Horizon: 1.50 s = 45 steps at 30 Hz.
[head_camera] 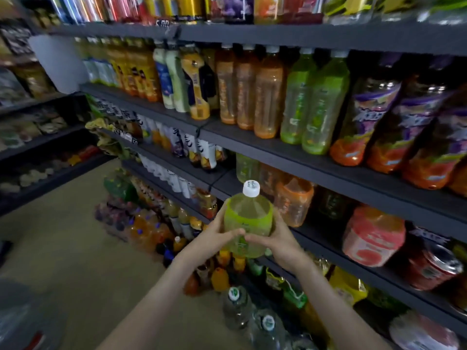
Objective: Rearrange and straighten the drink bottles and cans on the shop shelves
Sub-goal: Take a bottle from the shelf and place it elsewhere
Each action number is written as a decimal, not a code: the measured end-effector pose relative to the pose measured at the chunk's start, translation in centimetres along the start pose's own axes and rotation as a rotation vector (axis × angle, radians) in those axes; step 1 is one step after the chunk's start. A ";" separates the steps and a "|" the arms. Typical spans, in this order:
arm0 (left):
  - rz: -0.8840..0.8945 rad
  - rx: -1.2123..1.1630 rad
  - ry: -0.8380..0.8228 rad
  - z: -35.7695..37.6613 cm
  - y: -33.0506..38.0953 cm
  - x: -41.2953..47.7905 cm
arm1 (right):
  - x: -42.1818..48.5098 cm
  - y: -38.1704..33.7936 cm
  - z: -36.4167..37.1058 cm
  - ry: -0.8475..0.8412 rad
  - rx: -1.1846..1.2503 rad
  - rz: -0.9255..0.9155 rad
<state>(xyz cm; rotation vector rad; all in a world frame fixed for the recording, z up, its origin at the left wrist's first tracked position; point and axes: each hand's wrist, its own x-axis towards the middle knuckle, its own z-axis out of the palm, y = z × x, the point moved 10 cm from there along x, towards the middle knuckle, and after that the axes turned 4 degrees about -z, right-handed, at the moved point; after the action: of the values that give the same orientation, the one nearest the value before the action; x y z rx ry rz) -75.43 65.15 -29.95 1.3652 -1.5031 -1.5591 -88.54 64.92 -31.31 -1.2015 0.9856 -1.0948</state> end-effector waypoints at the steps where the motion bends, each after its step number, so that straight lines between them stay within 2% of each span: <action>1: -0.001 0.000 0.005 -1.1 0.0 1.4 | 1.9 0.1 0.3 0.026 -0.006 -0.004; 4: -0.008 0.023 -0.001 -4.4 -0.5 5.2 | 6.3 1.2 1.2 0.068 -0.024 0.017; 9: -0.037 0.153 -0.105 -9.0 -1.9 11.4 | 11.8 3.7 2.3 0.162 -0.036 0.053; 12: 0.010 0.264 -0.198 -10.1 -2.0 14.7 | 14.1 5.1 2.4 0.285 -0.030 0.038; 15: 0.058 0.350 -0.217 -11.1 -2.3 18.2 | 16.0 5.4 1.9 0.391 -0.054 -0.001; 21: 0.078 0.303 -0.241 -11.4 -2.0 22.6 | 18.6 5.8 0.2 0.597 -0.134 0.048; 26: 0.087 0.316 -0.236 -11.0 -1.1 25.0 | 19.7 5.2 -1.6 0.722 -0.311 0.139; 32: 0.032 0.384 -0.280 -10.9 -1.2 25.3 | 19.6 5.3 -1.4 0.736 -0.418 0.236; 37: 0.064 0.518 -0.171 -11.5 0.0 24.3 | 19.2 3.6 -1.0 0.796 -0.626 0.238; 42: 0.097 0.514 -0.076 -11.9 0.9 22.6 | 18.6 2.4 0.2 0.801 -0.666 0.199; 45: 0.121 0.529 -0.093 -11.9 1.1 21.8 | 18.1 1.7 0.9 0.788 -0.683 0.184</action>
<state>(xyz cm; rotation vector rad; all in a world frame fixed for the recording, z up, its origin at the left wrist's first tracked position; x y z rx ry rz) -71.61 40.83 -33.05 1.4536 -2.1168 -1.2079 -83.81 47.41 -33.03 -1.1636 2.1621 -1.1344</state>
